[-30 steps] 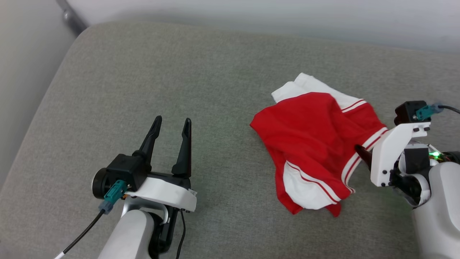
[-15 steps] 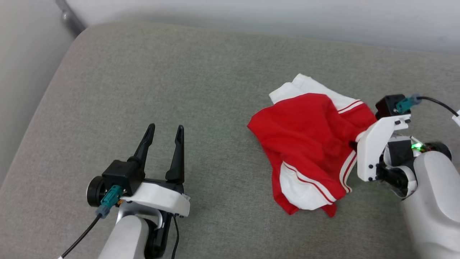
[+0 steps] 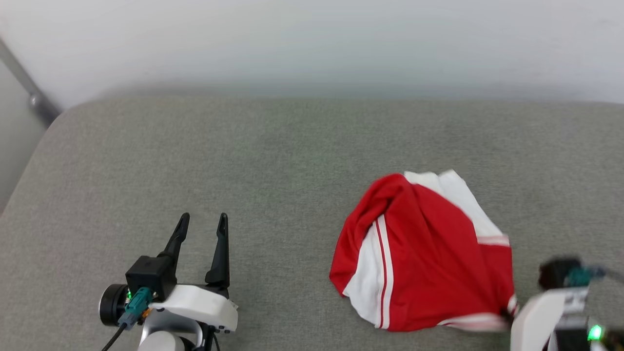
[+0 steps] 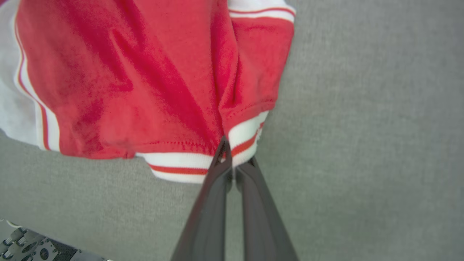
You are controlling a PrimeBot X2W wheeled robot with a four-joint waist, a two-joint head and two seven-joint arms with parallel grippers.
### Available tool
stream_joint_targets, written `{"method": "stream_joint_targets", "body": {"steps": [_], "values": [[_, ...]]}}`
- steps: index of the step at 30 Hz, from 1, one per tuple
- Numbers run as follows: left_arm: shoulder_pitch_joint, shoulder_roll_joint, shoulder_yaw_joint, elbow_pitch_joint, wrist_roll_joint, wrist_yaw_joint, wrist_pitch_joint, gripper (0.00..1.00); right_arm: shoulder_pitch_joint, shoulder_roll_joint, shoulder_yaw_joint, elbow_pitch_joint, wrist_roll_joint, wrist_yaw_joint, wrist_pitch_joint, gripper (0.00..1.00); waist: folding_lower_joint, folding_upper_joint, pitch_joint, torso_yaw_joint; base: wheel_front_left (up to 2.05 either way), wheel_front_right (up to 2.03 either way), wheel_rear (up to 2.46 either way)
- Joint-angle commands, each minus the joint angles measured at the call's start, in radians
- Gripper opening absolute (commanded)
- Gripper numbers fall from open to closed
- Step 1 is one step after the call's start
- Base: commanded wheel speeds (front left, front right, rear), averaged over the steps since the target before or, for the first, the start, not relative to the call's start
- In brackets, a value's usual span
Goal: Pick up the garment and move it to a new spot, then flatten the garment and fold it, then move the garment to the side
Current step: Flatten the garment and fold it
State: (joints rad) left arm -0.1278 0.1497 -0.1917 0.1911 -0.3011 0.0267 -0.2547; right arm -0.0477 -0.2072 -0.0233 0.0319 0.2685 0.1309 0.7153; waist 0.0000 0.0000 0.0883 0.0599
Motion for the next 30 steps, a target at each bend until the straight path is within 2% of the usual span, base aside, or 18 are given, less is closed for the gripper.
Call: {"method": "stream_joint_targets", "body": {"steps": [1,3,4,5,6,10,16,24,30], "values": [[0.018,0.008,0.003,-0.006,-0.001,0.005,0.007,1.0,0.08,0.039,-0.013,-0.015,-0.001,0.0,0.011,0.0,0.0,0.0,-0.033,-0.031,0.0,0.0,0.0],[0.03,0.012,0.002,-0.011,-0.004,0.008,0.016,1.0,0.164,0.077,-0.022,-0.016,-0.01,0.0,0.011,0.0,0.0,0.0,-0.043,-0.037,0.0,0.0,0.0],[0.035,0.015,0.002,-0.014,-0.006,0.01,0.023,1.0,0.193,0.101,-0.025,-0.009,0.004,0.0,0.003,0.17,0.0,0.0,-0.046,-0.039,0.0,0.0,0.0],[0.041,0.017,0.002,-0.016,-0.008,0.01,0.027,1.0,0.214,0.112,-0.023,0.004,0.008,0.0,-0.009,0.46,0.0,0.0,-0.05,-0.042,0.0,0.0,0.0],[0.047,0.017,0.002,-0.018,-0.009,0.014,0.032,1.0,0.228,0.119,-0.023,0.015,0.006,0.0,-0.029,1.0,0.0,0.0,-0.052,-0.043,0.0,0.0,0.0],[0.061,0.018,-0.004,-0.026,-0.013,0.018,0.047,1.0,0.229,0.144,-0.063,0.021,0.009,0.0,-0.198,1.0,0.0,0.0,-0.062,-0.039,0.0,0.0,0.0],[0.081,0.023,-0.011,-0.032,-0.017,0.024,0.063,1.0,0.226,0.153,-0.116,-0.024,-0.049,0.0,-0.438,1.0,0.0,0.0,-0.077,-0.019,0.0,0.0,0.0],[0.11,0.029,-0.017,-0.043,-0.018,0.037,0.073,1.0,0.175,0.134,-0.11,-0.071,-0.137,0.0,-0.638,1.0,0.0,0.0,-0.1,-0.005,0.0,0.0,0.0],[0.131,0.031,-0.024,-0.057,-0.02,0.045,0.086,1.0,0.131,0.138,-0.06,-0.091,-0.177,0.0,-0.701,1.0,0.0,0.0,-0.107,-0.001,0.0,0.0,0.0]]}}
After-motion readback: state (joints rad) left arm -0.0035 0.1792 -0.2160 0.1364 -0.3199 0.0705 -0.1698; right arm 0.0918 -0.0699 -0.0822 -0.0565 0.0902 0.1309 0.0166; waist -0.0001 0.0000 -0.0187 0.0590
